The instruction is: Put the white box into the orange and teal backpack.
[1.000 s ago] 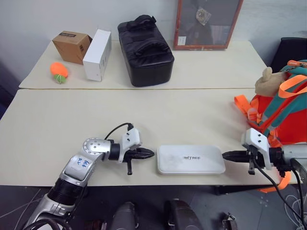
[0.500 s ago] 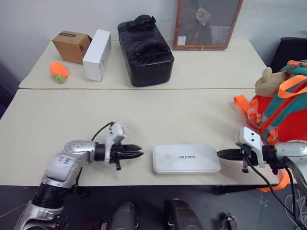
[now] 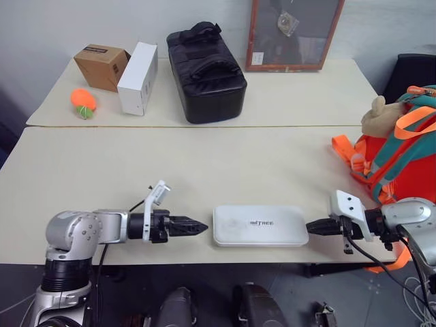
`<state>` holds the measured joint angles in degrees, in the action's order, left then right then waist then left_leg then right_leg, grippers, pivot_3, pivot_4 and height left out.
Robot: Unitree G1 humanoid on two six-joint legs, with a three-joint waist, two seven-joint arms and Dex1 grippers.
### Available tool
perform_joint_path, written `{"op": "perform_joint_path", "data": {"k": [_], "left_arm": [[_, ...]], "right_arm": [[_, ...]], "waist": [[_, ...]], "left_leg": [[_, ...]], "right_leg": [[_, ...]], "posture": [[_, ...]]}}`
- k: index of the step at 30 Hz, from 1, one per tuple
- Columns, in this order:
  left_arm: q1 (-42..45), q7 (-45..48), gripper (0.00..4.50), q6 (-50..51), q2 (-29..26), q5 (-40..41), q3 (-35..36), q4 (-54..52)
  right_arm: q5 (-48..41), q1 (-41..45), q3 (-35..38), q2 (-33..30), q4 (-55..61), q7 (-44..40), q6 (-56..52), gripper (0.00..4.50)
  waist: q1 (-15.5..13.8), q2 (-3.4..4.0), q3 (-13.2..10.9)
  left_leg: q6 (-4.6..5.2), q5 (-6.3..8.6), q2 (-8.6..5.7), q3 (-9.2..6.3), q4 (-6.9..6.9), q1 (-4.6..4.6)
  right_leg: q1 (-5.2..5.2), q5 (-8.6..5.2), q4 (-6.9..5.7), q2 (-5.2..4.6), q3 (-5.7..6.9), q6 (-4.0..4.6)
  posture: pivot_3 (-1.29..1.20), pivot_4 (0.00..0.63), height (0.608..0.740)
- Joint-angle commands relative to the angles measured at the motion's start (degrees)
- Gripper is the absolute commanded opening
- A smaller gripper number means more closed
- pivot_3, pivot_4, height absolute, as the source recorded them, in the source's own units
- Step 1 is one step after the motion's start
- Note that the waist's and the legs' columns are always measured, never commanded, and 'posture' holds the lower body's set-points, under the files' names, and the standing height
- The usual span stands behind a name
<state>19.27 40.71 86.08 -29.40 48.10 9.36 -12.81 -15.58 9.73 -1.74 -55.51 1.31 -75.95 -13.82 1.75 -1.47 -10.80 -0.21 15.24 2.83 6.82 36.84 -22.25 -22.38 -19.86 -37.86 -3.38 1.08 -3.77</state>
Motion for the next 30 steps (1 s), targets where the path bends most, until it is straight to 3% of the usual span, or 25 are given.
{"op": "perform_joint_path", "data": {"k": [1, 6, 12, 23, 29, 30], "left_arm": [[0.24, -3.68, 4.47, 2.94, 3.04, 0.67, 1.26, 0.17], [2.70, -6.65, 4.47, 3.85, 6.16, -0.70, 0.99, 3.57], [4.05, -5.38, 4.47, 0.11, 5.66, -2.04, -5.32, 6.20], [14.46, -6.65, 4.47, -3.56, 13.45, -3.70, -5.95, 18.36], [15.98, -4.83, 4.47, -2.69, 14.00, -2.68, -7.00, 18.74], [15.98, -4.40, 4.29, -2.57, 13.75, -2.53, -7.30, 18.59]], "right_arm": [[-0.02, 1.40, -0.49, 1.15, 1.31, 0.57, 0.31, 0.00], [0.03, 3.16, -1.33, 2.53, 1.36, 1.18, -0.35, 0.00], [-0.38, 3.66, -1.61, 2.73, 1.39, 1.08, -0.44, 0.00], [0.46, 3.20, -1.99, 3.48, 1.26, 2.12, 0.70, 0.00], [0.68, 2.32, -1.65, 3.76, 1.67, 2.78, 1.05, 0.00], [0.68, 2.28, -1.60, 3.84, 1.66, 2.97, 1.04, 0.00]], "waist": [[-0.12, 0.00, 0.00], [-0.49, 0.01, 0.00], [-1.13, 0.04, 0.02], [-1.62, 0.05, 0.03], [-1.54, 0.05, 0.03], [-1.54, 0.05, 0.03]], "left_leg": [[0.00, 0.00, 0.00, 0.00, 0.02, 0.02], [0.04, 0.02, -0.05, -0.04, 0.20, 0.04], [0.06, 0.06, -0.09, -0.08, 0.21, 0.13], [0.20, 0.15, -0.16, -0.29, 0.28, 0.18], [0.16, 0.16, -0.13, -0.29, 0.26, 0.17], [0.16, 0.16, -0.14, -0.29, 0.27, 0.17]], "right_leg": [[0.01, 0.00, 0.00, 0.00, 0.00, 0.00], [0.15, 0.01, -0.01, -0.06, 0.03, -0.01], [0.29, 0.01, 0.04, -0.11, 0.06, -0.02], [0.57, 0.04, 0.21, -0.15, 0.17, -0.06], [0.54, 0.04, 0.21, -0.11, 0.19, -0.07], [0.54, 0.04, 0.21, -0.11, 0.19, -0.07]], "posture": [[0.00, 0.150, 0.740], [0.00, 0.150, 0.740], [0.00, 0.150, 0.740], [0.00, 0.150, 0.740], [0.00, 0.150, 0.740], [0.00, 0.150, 0.740]]}}
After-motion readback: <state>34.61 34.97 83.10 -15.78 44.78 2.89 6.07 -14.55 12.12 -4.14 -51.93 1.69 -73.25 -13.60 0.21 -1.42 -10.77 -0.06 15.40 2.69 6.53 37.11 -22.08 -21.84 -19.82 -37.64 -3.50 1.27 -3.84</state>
